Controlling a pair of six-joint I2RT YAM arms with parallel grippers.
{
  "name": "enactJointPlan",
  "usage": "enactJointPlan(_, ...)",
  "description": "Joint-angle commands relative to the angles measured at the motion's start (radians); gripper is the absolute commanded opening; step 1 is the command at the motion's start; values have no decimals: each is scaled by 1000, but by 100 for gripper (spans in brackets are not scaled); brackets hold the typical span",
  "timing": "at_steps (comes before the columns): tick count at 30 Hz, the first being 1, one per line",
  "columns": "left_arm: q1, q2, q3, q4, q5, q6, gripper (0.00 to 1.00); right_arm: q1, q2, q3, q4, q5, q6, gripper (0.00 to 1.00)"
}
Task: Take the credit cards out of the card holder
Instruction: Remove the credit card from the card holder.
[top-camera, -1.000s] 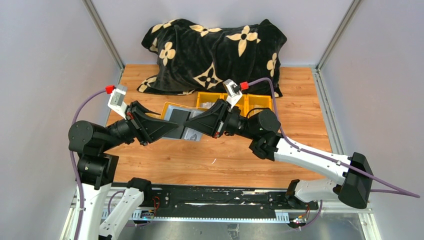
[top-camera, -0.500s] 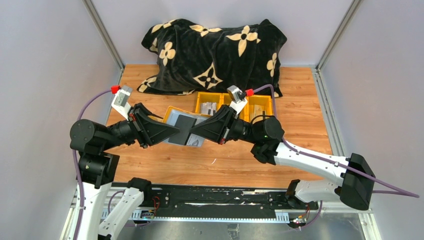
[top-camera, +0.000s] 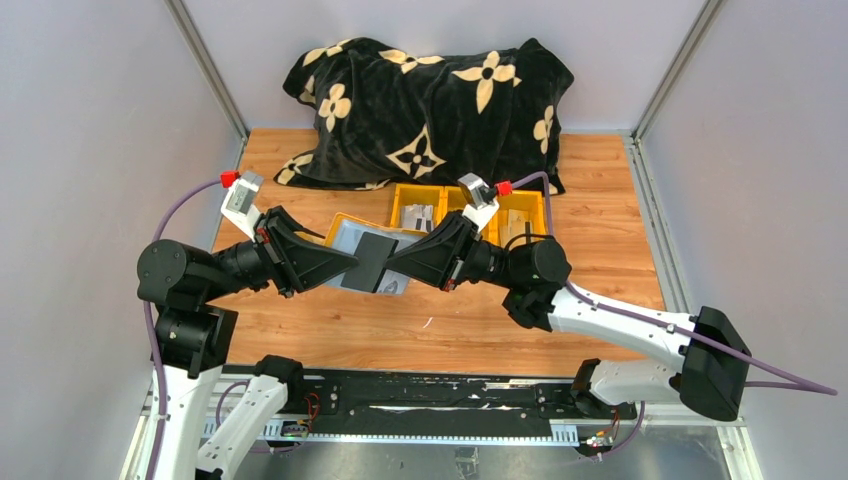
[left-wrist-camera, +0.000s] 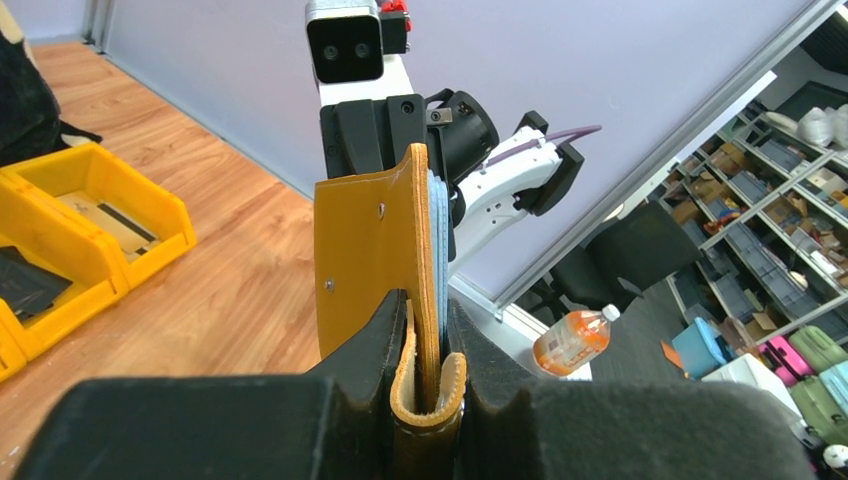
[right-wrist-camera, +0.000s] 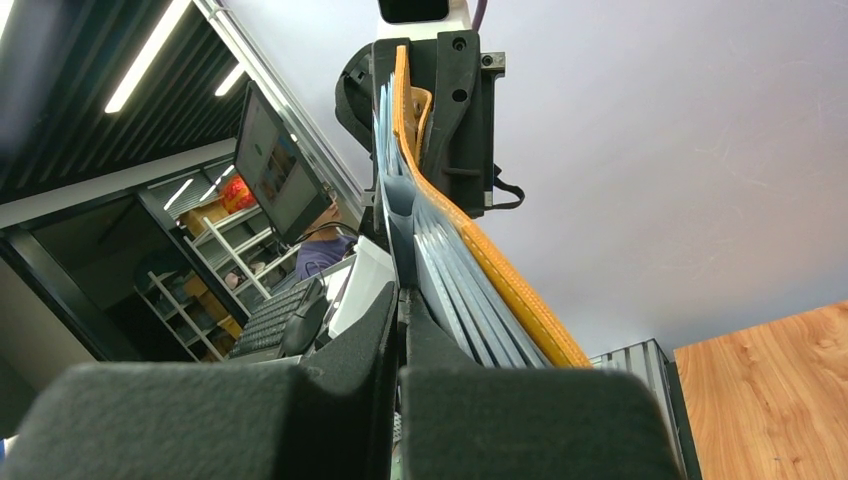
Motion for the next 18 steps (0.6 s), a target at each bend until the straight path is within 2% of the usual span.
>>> enactJointPlan(1,-18,-14,44,50,65,-26,0,-27,-9,-27,16,21,-6,0)
enactJointPlan(13,-18,-13,56,37,43,1,0,-26,-58,-53,-49,56,-41,0)
enactJointPlan(18,-19,-12,52,29,33,9,0,-18,-40,-43,-23,48,-27,0)
